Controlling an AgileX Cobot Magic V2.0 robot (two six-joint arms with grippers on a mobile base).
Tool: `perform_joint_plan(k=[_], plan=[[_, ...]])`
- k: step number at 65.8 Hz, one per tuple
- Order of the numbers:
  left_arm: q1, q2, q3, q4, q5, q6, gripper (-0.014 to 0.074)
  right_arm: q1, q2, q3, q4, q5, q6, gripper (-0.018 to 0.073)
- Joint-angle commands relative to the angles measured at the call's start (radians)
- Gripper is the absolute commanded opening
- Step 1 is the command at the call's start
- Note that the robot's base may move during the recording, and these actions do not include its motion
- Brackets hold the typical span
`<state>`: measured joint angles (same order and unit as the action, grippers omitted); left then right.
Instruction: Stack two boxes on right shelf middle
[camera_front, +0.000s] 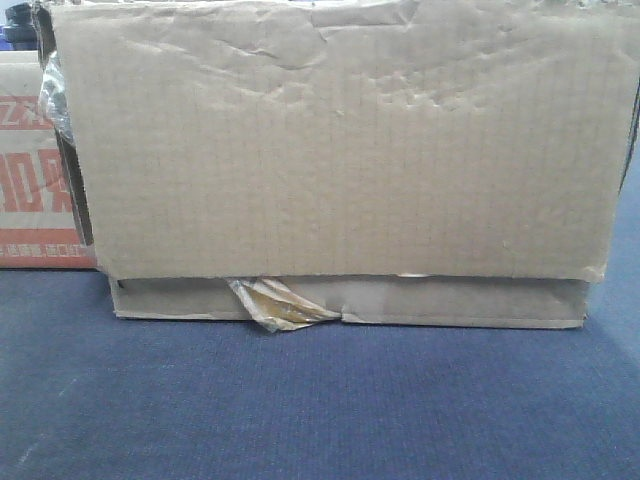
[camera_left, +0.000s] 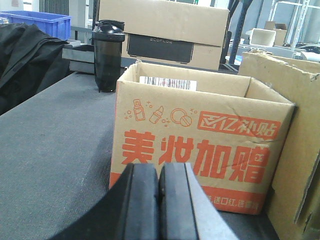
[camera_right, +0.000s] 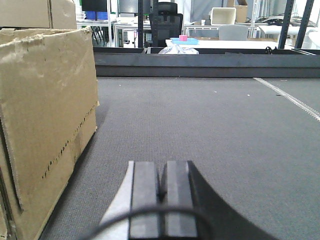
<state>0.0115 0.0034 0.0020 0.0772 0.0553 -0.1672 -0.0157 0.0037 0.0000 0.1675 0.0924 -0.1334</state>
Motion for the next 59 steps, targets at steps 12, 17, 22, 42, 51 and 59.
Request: perform_joint_plan(k=[12, 17, 22, 42, 51, 59], plan=[[0.005, -0.003, -0.002, -0.004, -0.022, 0.0, -0.0111, 0.001, -0.004, 0.0, -0.006, -0.02, 0.002, -0.0162], [0.005, -0.003, -0.002, -0.004, -0.022, 0.0, -0.0111, 0.001, -0.004, 0.0, -0.006, -0.02, 0.002, -0.0162], [0.005, -0.003, -0.002, -0.004, -0.022, 0.0, -0.0111, 0.001, -0.004, 0.0, -0.006, -0.02, 0.002, -0.0162], [0.005, -0.003, -0.002, -0.004, -0.084, 0.0, -0.0111, 0.001, -0.004, 0.0, -0.006, -0.02, 0.002, -0.0162], [0.005, -0.003, -0.002, -0.004, -0.117, 0.0, -0.0111, 0.001, -0.004, 0.0, -0.006, -0.076, 0.002, -0.0162], [0.005, -0.003, -0.002, -0.004, -0.184, 0.0, -0.0111, 0.001, -0.004, 0.0, -0.006, -0.153, 0.002, -0.0162]])
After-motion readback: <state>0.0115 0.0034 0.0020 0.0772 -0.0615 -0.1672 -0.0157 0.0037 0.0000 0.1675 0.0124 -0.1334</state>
